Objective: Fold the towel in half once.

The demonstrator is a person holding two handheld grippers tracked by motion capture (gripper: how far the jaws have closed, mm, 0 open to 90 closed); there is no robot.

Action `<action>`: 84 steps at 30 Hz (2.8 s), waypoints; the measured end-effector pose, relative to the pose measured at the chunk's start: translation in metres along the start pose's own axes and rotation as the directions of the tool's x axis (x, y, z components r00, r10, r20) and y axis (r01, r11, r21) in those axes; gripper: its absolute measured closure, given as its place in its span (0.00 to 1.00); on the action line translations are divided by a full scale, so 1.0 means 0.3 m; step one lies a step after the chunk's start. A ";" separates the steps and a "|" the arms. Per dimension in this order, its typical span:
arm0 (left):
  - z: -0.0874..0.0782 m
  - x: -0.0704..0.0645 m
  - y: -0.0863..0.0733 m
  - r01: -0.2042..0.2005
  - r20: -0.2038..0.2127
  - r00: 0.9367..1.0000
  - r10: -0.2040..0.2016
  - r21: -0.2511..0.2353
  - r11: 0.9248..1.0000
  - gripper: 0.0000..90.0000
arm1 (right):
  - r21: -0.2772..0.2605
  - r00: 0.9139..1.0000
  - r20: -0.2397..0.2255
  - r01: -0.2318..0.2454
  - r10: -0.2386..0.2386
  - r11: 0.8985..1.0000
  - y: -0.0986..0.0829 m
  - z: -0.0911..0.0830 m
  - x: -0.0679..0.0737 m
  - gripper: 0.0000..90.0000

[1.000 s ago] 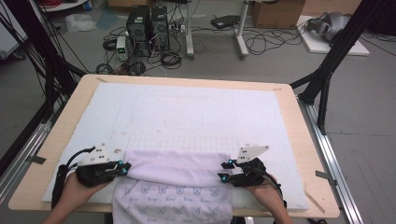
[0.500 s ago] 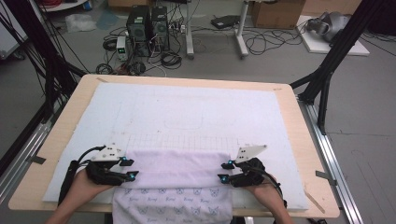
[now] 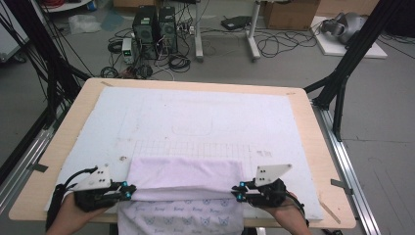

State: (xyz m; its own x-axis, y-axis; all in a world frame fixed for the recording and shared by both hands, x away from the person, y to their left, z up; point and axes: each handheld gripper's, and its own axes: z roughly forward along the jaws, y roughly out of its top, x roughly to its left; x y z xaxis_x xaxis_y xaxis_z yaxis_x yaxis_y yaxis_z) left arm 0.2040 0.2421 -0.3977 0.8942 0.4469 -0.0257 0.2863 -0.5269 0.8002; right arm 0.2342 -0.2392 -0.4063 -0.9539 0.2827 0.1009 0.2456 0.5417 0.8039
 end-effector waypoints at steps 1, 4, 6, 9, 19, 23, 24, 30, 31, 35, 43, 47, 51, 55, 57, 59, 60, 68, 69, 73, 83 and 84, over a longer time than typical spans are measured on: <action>-0.007 -0.006 -0.001 0.001 0.004 1.000 -0.001 -0.003 1.000 0.90 | -0.010 1.000 -0.013 0.001 -0.001 1.000 -0.002 -0.013 0.014 0.82; -0.015 0.001 -0.002 0.012 -0.010 1.000 -0.012 -0.010 1.000 0.75 | -0.021 1.000 -0.002 -0.006 0.006 1.000 -0.003 -0.035 0.013 0.76; -0.010 0.022 -0.001 0.031 -0.015 0.999 -0.031 -0.023 0.999 0.69 | -0.045 1.000 0.010 -0.026 0.027 0.999 -0.002 -0.043 -0.008 0.74; 0.009 0.055 0.008 0.028 -0.044 0.999 -0.029 -0.020 0.999 0.67 | -0.047 0.998 0.051 -0.045 0.047 0.998 0.005 -0.034 -0.050 0.71; 0.143 0.211 0.025 0.050 -0.167 0.985 -0.046 0.021 0.999 0.58 | -0.017 0.979 0.163 -0.123 0.124 0.992 0.020 0.047 -0.217 0.61; 0.176 0.275 0.012 0.096 -0.188 0.978 -0.090 0.024 0.995 0.57 | -0.002 0.971 0.206 -0.125 0.123 0.992 0.012 0.063 -0.250 0.58; 0.178 0.283 0.011 0.103 -0.196 0.976 -0.097 0.022 0.994 0.56 | 0.002 0.969 0.212 -0.132 0.128 0.991 0.006 0.066 -0.258 0.58; 0.196 0.329 0.009 0.140 -0.222 0.966 -0.134 0.011 0.990 0.56 | -0.021 0.962 0.230 -0.148 0.149 0.989 -0.016 0.077 -0.277 0.51; 0.197 0.336 0.004 0.148 -0.223 0.964 -0.141 0.017 0.989 0.56 | -0.017 0.961 0.232 -0.153 0.153 0.988 -0.019 0.080 -0.278 0.51; 0.194 0.360 -0.024 0.186 -0.226 0.959 -0.173 0.035 0.982 0.56 | 0.002 0.957 0.242 -0.165 0.160 0.986 -0.033 0.094 -0.284 0.49; 0.194 0.365 -0.043 0.206 -0.193 0.961 -0.196 0.033 0.978 0.53 | 0.047 0.956 0.250 -0.170 0.153 0.984 -0.046 0.111 -0.284 0.50; 0.193 0.360 -0.043 0.198 -0.184 0.965 -0.188 0.036 0.980 0.54 | 0.060 0.957 0.250 -0.168 0.148 0.984 -0.050 0.116 -0.279 0.53; 0.195 0.359 -0.044 0.191 -0.177 0.967 -0.182 0.035 0.981 0.59 | 0.058 0.957 0.246 -0.171 0.152 0.984 -0.051 0.118 -0.277 0.58; 0.196 0.350 -0.044 0.184 -0.163 0.971 -0.177 0.030 0.982 0.68 | 0.056 0.960 0.236 -0.168 0.151 0.984 -0.050 0.120 -0.272 0.66; 0.197 0.347 -0.044 0.188 -0.163 0.970 -0.181 0.029 0.982 0.73 | 0.053 0.961 0.233 -0.167 0.150 0.985 -0.050 0.120 -0.270 0.70; 0.197 0.346 -0.045 0.193 -0.160 0.969 -0.187 0.026 0.981 0.75 | 0.053 0.961 0.229 -0.170 0.153 0.984 -0.050 0.120 -0.268 0.73; 0.197 0.343 -0.044 0.198 -0.159 0.969 -0.192 0.025 0.980 0.76 | 0.055 0.961 0.229 -0.170 0.154 0.984 -0.050 0.119 -0.266 0.76; 0.203 0.320 -0.030 0.174 -0.168 0.972 -0.165 0.045 0.984 0.90 | 0.046 0.964 0.216 -0.171 0.157 0.984 -0.045 0.120 -0.259 0.91; 0.203 0.321 -0.029 0.176 -0.169 0.972 -0.166 0.046 0.983 0.91 | 0.044 0.964 0.213 -0.170 0.157 0.984 -0.046 0.119 -0.262 0.92; 0.207 0.316 -0.015 0.166 -0.193 0.969 -0.152 0.054 0.985 0.92 | 0.045 0.966 0.197 -0.178 0.166 0.983 -0.043 0.113 -0.271 0.94; 0.222 0.380 0.080 0.174 -0.269 0.949 -0.165 0.011 0.985 0.92 | 0.051 0.956 0.247 -0.179 0.161 0.982 0.004 0.090 -0.341 0.95; 0.225 0.397 0.100 0.169 -0.284 0.946 -0.158 0.012 0.986 0.92 | 0.051 0.951 0.260 -0.185 0.165 0.982 0.014 0.085 -0.357 0.95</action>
State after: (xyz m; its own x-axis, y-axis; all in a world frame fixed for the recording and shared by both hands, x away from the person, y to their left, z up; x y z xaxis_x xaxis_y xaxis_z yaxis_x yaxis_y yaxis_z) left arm 0.3422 0.2308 -0.4172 0.7025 0.7115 0.0194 0.4373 -0.4530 0.7769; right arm 0.3417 -0.2470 -0.4285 -0.8221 0.5641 0.0768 0.4259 0.5198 0.7406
